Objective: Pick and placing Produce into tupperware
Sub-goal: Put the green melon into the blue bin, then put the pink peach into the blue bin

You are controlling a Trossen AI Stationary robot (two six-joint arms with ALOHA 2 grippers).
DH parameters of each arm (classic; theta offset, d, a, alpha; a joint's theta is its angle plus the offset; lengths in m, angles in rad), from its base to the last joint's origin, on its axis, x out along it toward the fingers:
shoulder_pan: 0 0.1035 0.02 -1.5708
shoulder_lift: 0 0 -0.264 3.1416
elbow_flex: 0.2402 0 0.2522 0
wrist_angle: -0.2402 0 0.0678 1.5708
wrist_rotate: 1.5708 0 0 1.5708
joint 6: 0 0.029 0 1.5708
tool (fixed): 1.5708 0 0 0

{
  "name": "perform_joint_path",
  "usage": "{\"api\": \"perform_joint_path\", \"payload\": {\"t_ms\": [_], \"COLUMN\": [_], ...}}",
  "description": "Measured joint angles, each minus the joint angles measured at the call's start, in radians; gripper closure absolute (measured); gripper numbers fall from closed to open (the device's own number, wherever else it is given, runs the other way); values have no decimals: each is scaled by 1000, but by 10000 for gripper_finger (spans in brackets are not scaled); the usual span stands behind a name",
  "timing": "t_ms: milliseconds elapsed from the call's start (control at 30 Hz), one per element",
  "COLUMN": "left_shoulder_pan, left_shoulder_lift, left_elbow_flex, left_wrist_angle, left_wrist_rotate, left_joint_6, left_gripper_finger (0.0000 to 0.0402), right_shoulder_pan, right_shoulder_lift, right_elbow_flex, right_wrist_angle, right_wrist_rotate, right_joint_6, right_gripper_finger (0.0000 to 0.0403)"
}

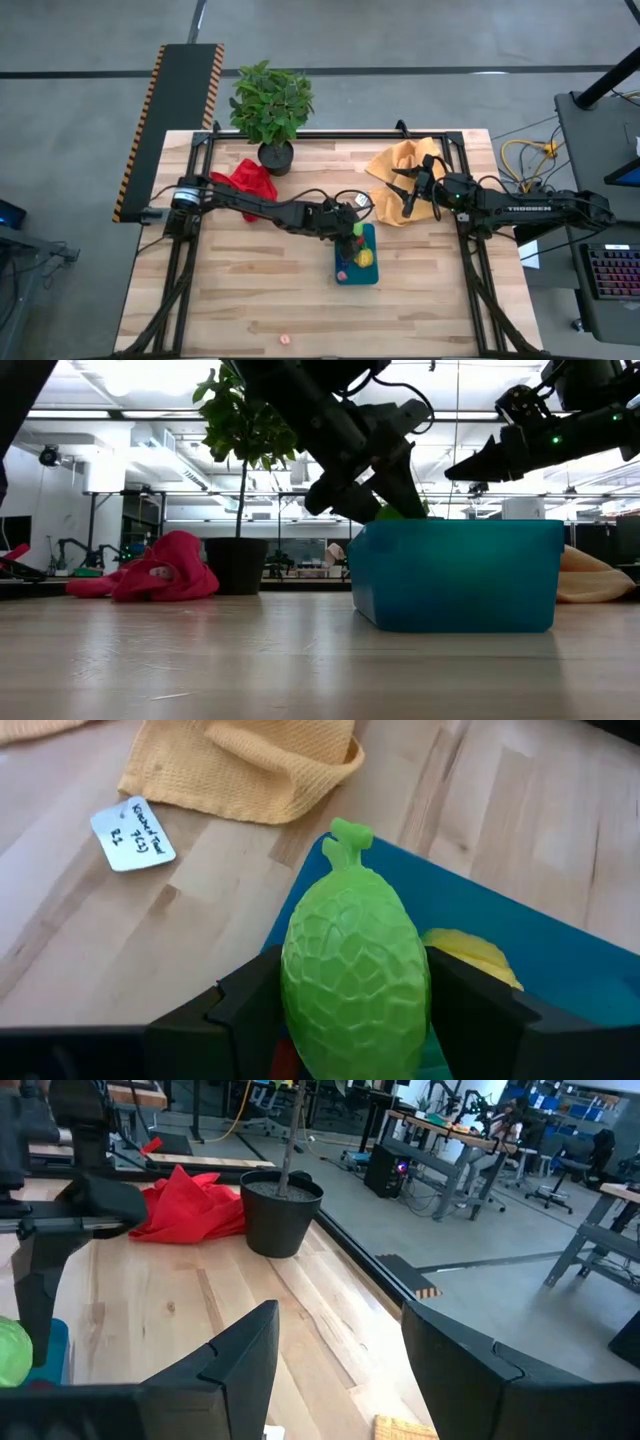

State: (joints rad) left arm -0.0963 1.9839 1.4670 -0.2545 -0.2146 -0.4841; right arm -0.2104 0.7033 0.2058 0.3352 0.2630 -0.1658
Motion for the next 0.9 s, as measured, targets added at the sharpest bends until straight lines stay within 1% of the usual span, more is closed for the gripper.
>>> {"api": "perform_joint_path", "payload": {"t_ms": [167,300,367,433,533,733,833,900], "left_shoulder_pan": [0,1,5,9,12,12,15,19], "left_shoulder_lift": [-5,-6,-6,-6,-6,-7,-7,-9], "left_elbow_flex": [0,0,0,0,1,8,21,32], "left_wrist_angle": [0,0,0,0,0,11,11,11], "left_wrist_rotate": [4,56,88,126,154,161,158,155], "left_joint_6": [18,51,11,-3,21,54,72,71], "left_gripper_finger": [200,200,196,184,157,97,81,78], "right_shoulder_pan": [0,0,0,0,0,0,0,0], "right_shoulder_lift": [0,0,0,0,0,0,0,0], "right_elbow_flex": [0,0,0,0,0,0,0,0], "right_wrist_angle": [-6,-9,-11,-10,-10,-10,-10,-10], "right_wrist_rotate": [0,0,0,0,0,0,0,0], "right_joint_6": [-3,-3,-3,-5,-14,-14,-15,-17], "right_gripper_finger": [197,197,197,197,197,197,197,197]}}
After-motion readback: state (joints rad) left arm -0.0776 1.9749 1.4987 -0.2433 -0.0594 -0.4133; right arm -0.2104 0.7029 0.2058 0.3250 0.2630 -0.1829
